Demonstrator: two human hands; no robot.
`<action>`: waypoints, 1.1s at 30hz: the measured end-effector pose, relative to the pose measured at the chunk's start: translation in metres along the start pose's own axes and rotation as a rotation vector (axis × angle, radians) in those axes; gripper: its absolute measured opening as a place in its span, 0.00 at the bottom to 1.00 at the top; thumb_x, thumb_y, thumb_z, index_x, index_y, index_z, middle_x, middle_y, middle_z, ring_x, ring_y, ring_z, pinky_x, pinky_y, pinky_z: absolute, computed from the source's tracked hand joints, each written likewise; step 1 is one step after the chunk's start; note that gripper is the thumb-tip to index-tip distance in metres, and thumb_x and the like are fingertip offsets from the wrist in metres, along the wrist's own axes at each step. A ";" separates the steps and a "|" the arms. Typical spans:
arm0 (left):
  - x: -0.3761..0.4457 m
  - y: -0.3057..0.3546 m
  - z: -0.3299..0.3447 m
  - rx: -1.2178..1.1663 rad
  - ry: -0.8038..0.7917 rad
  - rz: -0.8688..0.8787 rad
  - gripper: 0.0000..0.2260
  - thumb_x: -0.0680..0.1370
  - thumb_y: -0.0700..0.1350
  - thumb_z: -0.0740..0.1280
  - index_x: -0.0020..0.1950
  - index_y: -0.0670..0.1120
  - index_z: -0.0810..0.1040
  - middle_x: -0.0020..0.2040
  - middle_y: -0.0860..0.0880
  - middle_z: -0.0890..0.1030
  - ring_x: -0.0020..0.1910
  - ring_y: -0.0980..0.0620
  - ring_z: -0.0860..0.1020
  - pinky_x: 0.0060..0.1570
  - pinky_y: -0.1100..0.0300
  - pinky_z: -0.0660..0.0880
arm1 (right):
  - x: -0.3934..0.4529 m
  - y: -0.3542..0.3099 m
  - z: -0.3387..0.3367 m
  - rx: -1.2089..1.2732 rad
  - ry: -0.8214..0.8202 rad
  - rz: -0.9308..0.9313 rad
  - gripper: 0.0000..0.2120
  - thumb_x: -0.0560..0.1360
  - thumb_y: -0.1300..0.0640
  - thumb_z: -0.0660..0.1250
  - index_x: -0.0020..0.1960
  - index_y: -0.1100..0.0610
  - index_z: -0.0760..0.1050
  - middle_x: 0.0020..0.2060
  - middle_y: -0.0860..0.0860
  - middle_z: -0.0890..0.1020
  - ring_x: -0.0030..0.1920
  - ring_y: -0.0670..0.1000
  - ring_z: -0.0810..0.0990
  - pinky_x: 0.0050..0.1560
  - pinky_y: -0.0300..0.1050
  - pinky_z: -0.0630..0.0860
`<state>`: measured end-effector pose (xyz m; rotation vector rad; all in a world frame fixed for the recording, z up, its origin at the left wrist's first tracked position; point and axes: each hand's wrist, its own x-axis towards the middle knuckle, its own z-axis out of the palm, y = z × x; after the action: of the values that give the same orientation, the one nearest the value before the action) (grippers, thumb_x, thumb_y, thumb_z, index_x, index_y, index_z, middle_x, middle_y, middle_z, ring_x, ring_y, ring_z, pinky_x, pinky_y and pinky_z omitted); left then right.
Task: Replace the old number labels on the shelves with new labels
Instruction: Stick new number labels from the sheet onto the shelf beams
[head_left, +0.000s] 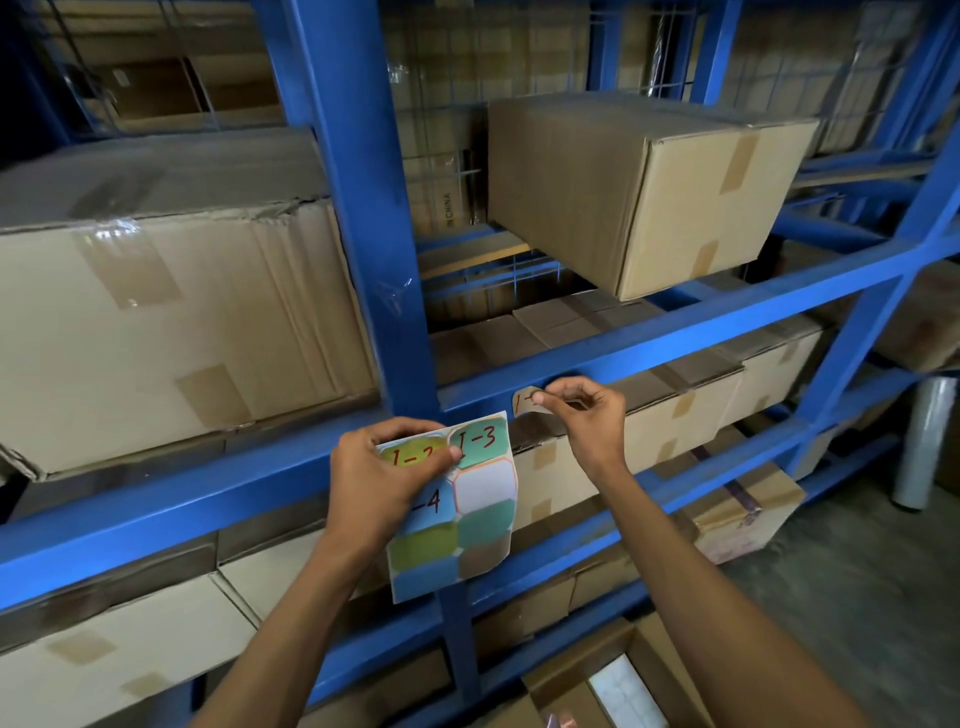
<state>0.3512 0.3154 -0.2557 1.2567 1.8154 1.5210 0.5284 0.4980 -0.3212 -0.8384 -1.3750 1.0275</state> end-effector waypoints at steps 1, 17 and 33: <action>0.000 0.000 0.001 -0.001 0.001 0.000 0.08 0.66 0.46 0.81 0.42 0.52 0.86 0.43 0.53 0.87 0.44 0.53 0.86 0.44 0.48 0.84 | 0.000 0.001 0.001 0.006 0.004 -0.001 0.07 0.66 0.66 0.79 0.42 0.62 0.82 0.37 0.52 0.84 0.39 0.48 0.82 0.48 0.40 0.80; 0.007 0.003 0.004 -0.007 -0.010 0.022 0.08 0.66 0.45 0.81 0.42 0.52 0.86 0.42 0.53 0.87 0.44 0.53 0.86 0.45 0.44 0.84 | -0.001 -0.002 0.004 -0.168 0.076 -0.067 0.09 0.66 0.57 0.81 0.43 0.54 0.84 0.37 0.46 0.85 0.38 0.41 0.82 0.43 0.36 0.80; 0.007 0.004 -0.001 0.003 -0.015 0.050 0.07 0.67 0.44 0.80 0.43 0.51 0.87 0.43 0.53 0.88 0.44 0.53 0.86 0.43 0.47 0.84 | 0.001 0.005 -0.004 -0.227 0.193 0.039 0.12 0.68 0.48 0.78 0.39 0.57 0.83 0.36 0.49 0.85 0.40 0.50 0.84 0.47 0.56 0.82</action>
<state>0.3484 0.3207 -0.2504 1.3211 1.7906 1.5322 0.5317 0.5005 -0.3256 -1.1070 -1.3290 0.8056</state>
